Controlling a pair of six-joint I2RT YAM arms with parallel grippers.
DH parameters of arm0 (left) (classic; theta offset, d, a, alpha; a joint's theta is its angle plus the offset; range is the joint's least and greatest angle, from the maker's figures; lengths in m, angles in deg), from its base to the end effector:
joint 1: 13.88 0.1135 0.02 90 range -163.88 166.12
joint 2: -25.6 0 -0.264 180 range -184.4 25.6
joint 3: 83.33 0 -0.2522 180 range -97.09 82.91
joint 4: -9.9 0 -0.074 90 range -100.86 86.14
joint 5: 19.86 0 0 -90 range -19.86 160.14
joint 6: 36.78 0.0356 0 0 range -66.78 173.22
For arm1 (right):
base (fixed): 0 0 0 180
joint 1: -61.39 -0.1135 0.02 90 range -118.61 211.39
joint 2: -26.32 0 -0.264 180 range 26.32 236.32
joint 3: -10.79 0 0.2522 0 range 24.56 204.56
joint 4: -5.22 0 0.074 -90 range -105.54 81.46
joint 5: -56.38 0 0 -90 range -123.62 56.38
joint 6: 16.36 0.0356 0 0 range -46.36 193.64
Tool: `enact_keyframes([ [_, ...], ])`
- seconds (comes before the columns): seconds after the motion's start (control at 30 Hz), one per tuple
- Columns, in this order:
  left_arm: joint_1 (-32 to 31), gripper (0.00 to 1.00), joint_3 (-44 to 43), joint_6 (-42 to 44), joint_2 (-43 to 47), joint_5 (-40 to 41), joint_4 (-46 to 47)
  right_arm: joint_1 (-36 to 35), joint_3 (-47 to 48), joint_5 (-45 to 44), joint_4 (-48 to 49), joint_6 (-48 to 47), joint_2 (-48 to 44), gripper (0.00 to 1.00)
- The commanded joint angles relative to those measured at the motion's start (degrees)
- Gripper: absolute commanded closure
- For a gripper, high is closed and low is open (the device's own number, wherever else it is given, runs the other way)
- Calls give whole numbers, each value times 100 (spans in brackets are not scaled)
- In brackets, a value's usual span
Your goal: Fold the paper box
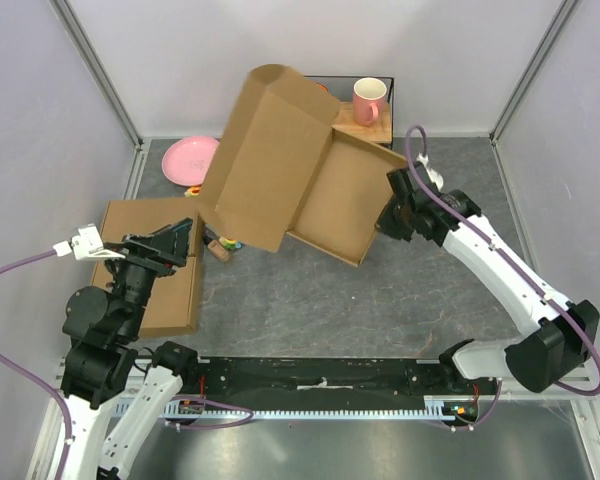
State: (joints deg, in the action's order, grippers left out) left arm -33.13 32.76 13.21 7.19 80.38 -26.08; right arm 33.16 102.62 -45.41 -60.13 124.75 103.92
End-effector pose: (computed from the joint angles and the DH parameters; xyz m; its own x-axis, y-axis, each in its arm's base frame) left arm 0.0529 -0.0118 0.3948 0.0174 -0.6762 -0.7365 0.2221 0.7208 -0.6566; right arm 0.2467 0.1242 0.3486 -0.7031 0.4873 -0.5179 0.3141 0.8662 0.3887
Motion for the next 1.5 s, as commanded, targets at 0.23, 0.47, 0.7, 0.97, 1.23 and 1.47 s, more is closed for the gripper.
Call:
enact_keyframes([
  [0.23,17,27,629,-534,110,-610,68,-814,-2725,143,1144,3878,-1493,100],
  [0.47,17,32,1007,-807,22,-848,165,-2326,-3261,-1158,1361,6145,-1327,100],
  [0.7,17,33,1411,-903,285,-875,104,-3478,-3483,-2133,1924,8054,-502,100],
  [0.97,17,34,1500,-711,409,-708,-72,-3839,-2973,-2739,1926,7153,-96,37],
  [1.23,17,34,1543,-570,303,-620,-98,-3866,-1971,-3346,537,4166,-860,2],
  [1.47,17,40,2000,-631,233,-716,-239,-2957,-1425,-5114,1989,-1237,-1335,2],
])
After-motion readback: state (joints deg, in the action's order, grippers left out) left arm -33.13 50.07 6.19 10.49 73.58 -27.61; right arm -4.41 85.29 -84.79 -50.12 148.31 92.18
